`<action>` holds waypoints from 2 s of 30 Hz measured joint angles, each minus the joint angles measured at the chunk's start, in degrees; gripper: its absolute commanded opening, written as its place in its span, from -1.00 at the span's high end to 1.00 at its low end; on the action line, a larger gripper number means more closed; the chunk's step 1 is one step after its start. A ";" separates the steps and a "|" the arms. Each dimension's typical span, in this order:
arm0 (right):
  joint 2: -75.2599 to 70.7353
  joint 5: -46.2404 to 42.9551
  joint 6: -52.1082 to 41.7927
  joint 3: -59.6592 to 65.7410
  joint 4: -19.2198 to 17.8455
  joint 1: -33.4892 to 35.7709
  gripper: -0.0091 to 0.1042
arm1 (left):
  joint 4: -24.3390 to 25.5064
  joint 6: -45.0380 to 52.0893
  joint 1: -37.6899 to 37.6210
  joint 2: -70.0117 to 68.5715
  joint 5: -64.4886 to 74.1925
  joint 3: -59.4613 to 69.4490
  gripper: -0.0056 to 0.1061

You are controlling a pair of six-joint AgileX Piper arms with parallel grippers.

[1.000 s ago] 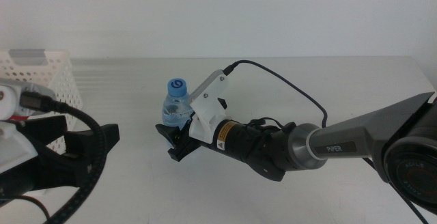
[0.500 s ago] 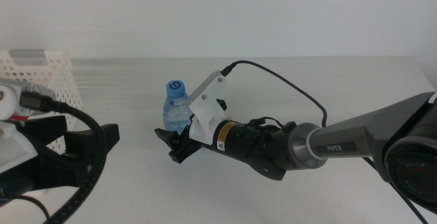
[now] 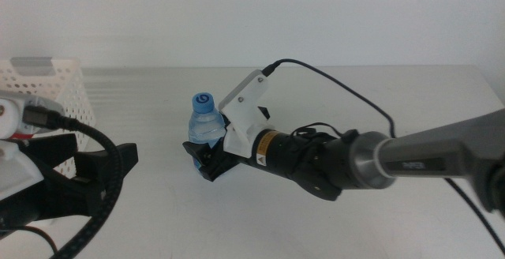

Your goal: Use arms to grab the bottles and put them into the dustbin to the left of the table.

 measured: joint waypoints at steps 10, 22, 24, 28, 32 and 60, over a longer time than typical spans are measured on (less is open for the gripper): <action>-12.96 0.62 -0.05 13.88 0.00 0.00 -0.56 | 0.00 0.00 0.00 0.00 0.00 0.00 -0.71; -38.53 2.01 -0.05 30.85 0.00 0.00 -0.56 | 0.00 0.00 0.00 0.00 0.00 0.00 -0.71; -43.47 5.29 0.14 32.01 0.00 0.00 -0.56 | 0.00 0.00 0.00 0.00 0.00 0.00 -0.71; -50.86 15.87 1.88 32.41 -0.20 0.00 -0.56 | 0.00 0.00 0.00 0.00 0.00 0.00 -0.71; -57.35 26.09 3.21 33.05 -0.04 0.00 -0.55 | 0.00 0.00 0.00 0.00 0.00 0.00 -0.71; -80.64 43.02 -17.99 40.05 22.34 3.06 -0.44 | 0.00 0.00 0.00 0.00 0.00 0.00 -0.71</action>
